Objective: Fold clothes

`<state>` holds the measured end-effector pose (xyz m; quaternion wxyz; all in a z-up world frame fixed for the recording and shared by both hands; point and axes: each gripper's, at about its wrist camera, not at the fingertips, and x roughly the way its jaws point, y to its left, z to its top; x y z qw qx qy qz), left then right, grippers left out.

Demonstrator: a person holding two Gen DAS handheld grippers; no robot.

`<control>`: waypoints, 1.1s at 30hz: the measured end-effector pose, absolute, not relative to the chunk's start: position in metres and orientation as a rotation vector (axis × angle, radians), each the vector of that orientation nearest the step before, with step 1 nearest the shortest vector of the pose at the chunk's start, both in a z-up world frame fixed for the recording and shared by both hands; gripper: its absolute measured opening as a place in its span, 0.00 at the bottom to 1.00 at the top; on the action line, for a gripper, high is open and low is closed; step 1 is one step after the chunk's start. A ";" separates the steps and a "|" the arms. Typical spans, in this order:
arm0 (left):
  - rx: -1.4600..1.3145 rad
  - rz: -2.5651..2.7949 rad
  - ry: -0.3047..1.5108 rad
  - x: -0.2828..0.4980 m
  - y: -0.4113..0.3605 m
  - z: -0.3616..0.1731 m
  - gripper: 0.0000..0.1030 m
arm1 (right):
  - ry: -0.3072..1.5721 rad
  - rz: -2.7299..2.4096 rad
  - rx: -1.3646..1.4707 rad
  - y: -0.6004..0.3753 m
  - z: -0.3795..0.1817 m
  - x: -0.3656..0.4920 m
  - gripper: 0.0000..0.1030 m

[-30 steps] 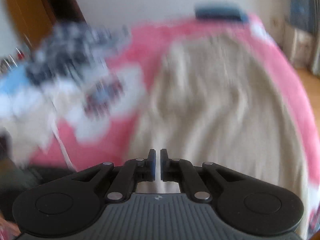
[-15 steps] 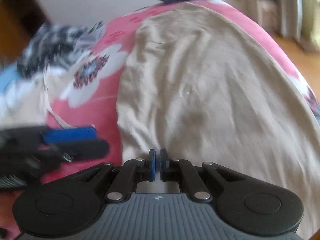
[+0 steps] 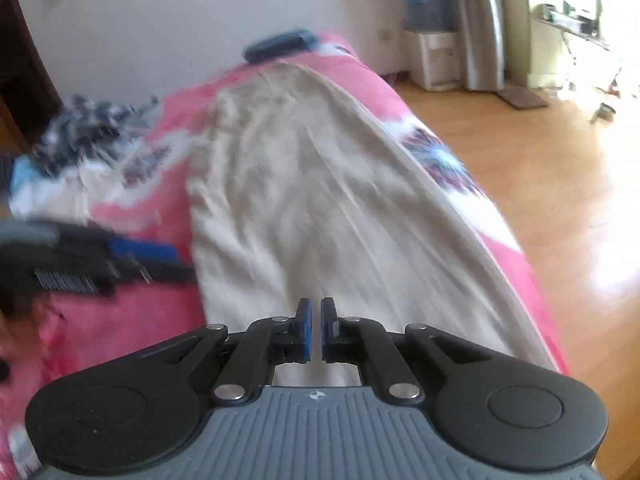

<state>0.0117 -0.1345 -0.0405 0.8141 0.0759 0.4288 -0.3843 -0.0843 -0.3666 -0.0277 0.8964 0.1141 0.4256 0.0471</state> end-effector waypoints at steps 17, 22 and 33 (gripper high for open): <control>0.201 -0.785 0.988 -0.084 -0.214 -0.068 0.51 | 0.809 -0.261 0.229 -0.385 -0.021 -0.257 0.03; 0.167 -0.685 0.985 -0.096 -0.214 -0.068 0.54 | 0.893 -0.300 0.268 -0.396 -0.050 -0.294 0.03; 0.186 -0.567 1.007 -0.126 -0.224 -0.076 0.67 | 0.907 -0.350 0.327 -0.421 -0.042 -0.314 0.09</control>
